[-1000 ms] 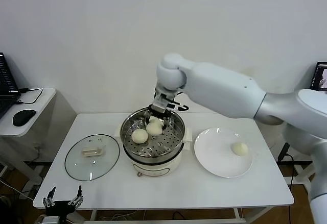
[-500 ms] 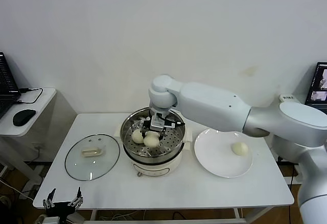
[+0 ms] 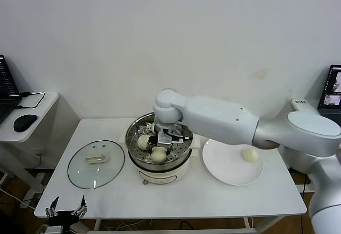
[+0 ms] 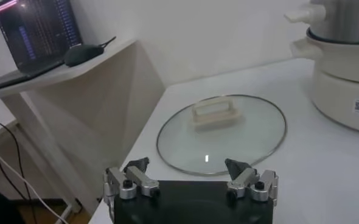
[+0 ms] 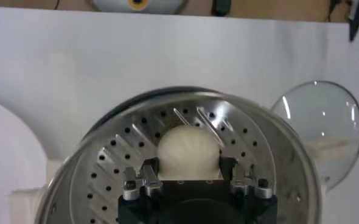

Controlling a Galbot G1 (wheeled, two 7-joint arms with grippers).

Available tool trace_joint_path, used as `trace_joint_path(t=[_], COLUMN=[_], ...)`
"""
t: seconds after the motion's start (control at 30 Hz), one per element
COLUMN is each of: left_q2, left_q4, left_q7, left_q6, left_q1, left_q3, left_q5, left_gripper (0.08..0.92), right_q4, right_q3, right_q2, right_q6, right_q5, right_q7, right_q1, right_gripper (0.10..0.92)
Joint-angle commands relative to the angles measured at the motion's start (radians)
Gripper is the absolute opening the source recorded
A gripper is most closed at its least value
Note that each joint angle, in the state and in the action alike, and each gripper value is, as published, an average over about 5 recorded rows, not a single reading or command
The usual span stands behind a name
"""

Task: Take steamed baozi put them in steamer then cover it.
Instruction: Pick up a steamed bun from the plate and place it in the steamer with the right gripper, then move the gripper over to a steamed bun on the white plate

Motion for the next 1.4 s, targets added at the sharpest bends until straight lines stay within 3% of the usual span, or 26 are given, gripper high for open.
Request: trace_joint_path(t=[0.03,0.23,0.5,0.83,0.93,1.17,1.4], left_q2=[-0.001,0.000,0.001,0.012,0.019,0.034,0.037], left_q4=[-0.007,-0.009,-0.030,-0.039,-0.043,-0.051,-0.048], left_q7=[0.005,0.007,0.030,0.053,0.063,0.109,0.110], left_q6=[0.001,0.001,0.003,0.005,0.002,-0.005,-0.016], left_q1=[0.005,0.006,0.011,0.003,0.003,-0.006,0.007], left_q3=[0.002,0.002,0.010,0.033,0.033,0.029,0.042], left_q5=[0.000,0.000,-0.008,-0.011,-0.022,-0.077,-0.085], left_gripper=[0.823,0.823,0.823,0.823,0.823,0.823,0.823], right_q4=[0.006,0.002,0.025,0.018,0.012,0.026,-0.024], right_q3=[-0.012,-0.004,0.057,0.083,0.080,0.093,0.210], right_q2=[0.005,0.006,-0.039,-0.176,-0.248,-0.440,-0.558], right_q6=[0.001,-0.019,-0.108,-0.176,-0.276,-0.734,-0.895], right_q5=[-0.006,0.000,0.115,0.273,0.326,0.470,0.332], right_q7=[0.004,0.014,-0.013,-0.037,-0.007,-0.023,-0.073], right_q1=[-0.012,-0.005,0.091,0.216,0.250,0.234,0.043], right_gripper=[0.613,0.639,0.811,0.823,0.823,0.823,0.823])
